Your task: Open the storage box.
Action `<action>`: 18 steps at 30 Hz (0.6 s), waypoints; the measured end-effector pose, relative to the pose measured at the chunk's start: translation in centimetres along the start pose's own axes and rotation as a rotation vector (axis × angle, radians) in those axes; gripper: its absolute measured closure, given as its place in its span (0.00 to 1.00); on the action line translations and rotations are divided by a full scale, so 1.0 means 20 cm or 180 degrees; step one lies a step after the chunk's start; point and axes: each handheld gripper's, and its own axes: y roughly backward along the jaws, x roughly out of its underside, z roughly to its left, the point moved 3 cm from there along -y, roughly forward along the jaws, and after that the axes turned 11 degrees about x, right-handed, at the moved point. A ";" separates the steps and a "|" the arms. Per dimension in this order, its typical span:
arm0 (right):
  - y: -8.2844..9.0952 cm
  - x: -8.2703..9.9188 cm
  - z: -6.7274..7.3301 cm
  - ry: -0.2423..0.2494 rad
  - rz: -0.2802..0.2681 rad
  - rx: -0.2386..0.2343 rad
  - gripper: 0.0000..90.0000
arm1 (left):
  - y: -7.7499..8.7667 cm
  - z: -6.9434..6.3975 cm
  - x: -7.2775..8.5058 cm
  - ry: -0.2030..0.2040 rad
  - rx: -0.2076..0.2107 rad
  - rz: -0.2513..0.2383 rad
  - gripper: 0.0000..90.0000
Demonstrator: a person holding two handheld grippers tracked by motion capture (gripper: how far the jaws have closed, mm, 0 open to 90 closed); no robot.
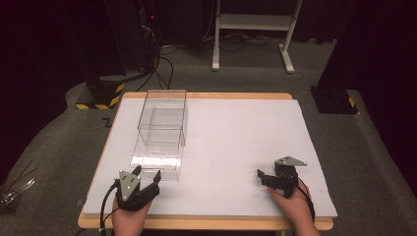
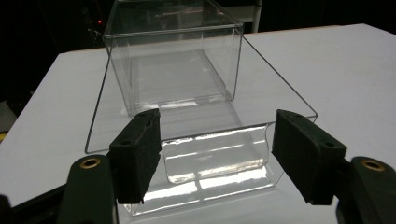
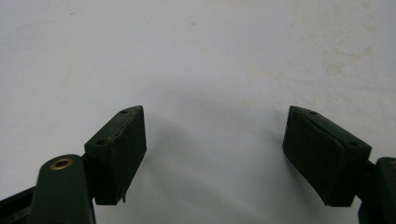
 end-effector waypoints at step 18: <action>0.00 0.00 0.00 0.0012 0.0000 0.0017 0.24 | -0.13 0.19 -0.19 0.0015 0.0250 -0.0030 0.37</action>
